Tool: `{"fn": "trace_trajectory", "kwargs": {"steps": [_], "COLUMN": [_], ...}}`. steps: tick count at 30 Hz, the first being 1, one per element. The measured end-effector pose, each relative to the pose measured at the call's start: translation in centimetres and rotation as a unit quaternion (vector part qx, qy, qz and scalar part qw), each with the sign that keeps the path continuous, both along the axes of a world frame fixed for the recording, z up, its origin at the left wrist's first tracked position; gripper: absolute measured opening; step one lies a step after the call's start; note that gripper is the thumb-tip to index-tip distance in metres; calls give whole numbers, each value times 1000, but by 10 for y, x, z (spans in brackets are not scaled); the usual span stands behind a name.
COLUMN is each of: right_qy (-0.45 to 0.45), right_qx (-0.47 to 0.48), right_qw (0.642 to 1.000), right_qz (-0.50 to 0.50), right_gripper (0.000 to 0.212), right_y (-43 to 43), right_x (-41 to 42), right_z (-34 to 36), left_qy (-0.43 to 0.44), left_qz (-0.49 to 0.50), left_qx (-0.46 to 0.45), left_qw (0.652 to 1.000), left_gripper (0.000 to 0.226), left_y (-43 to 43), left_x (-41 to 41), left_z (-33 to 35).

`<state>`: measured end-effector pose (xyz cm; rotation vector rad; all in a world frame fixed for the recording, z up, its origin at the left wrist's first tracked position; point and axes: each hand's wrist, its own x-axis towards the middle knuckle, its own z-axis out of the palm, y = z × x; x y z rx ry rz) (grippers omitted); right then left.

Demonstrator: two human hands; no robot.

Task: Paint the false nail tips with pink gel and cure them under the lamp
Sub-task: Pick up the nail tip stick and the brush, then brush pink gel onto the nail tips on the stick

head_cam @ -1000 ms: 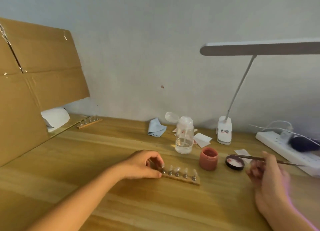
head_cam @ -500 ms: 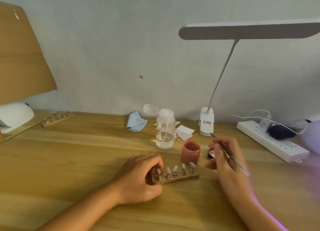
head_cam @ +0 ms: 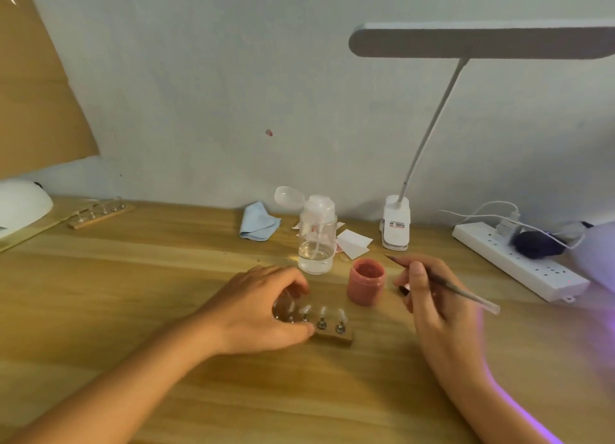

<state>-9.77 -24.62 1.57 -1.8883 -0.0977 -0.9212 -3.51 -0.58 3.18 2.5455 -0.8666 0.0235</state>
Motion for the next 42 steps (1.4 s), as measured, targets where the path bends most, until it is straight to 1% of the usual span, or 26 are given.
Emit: {"fn": "trace_trajectory", "kwargs": {"steps": [2,4,6,9,11,14,17,22,27,34,42], "right_qy": [-26,-35,-29,9,31,43,50,57,66,90,103], "right_qx": [-34,-25,3,-36,-60,-81,-79,-79,-69,-88,-103], "right_qw": [999,999,1000,999,997,994,994,994,994,991,988], "right_qz": [-1,4,4,-10,-24,-51,-58,-59,-58,-53,-49], "right_gripper": [18,16,17,19,21,22,21,24,23,23,19], "right_y": [4,6,4,5,6,4,1,1,1,1,0], "right_x": [-4,-6,-4,-2,-1,1,4,3,5,5,7], "right_z": [3,4,4,3,1,-2,-3,-3,-3,-3,-3], "left_qy": [-73,-106,-94,-66,-50,-56,-88,-160,-170,-184,-174], "left_qz": [-12,-21,-21,-2,9,11,9,-3,-8,-16,-16], "left_qx": [-15,-12,14,60,23,-85,-113,-84,-70,-63,-63], "left_qw": [997,994,995,996,998,995,990,984,983,981,983], "left_gripper": [45,37,37,36,31,25,22,24,26,24,24], "left_y": [-13,-18,-10,10,16,14,11,9,8,7,6], "left_x": [-5,-5,0,10,12,8,3,-4,-6,-7,-7], "left_z": [-6,-10,-9,-8,-10,-21,-26,-26,-25,-24,-25]}}
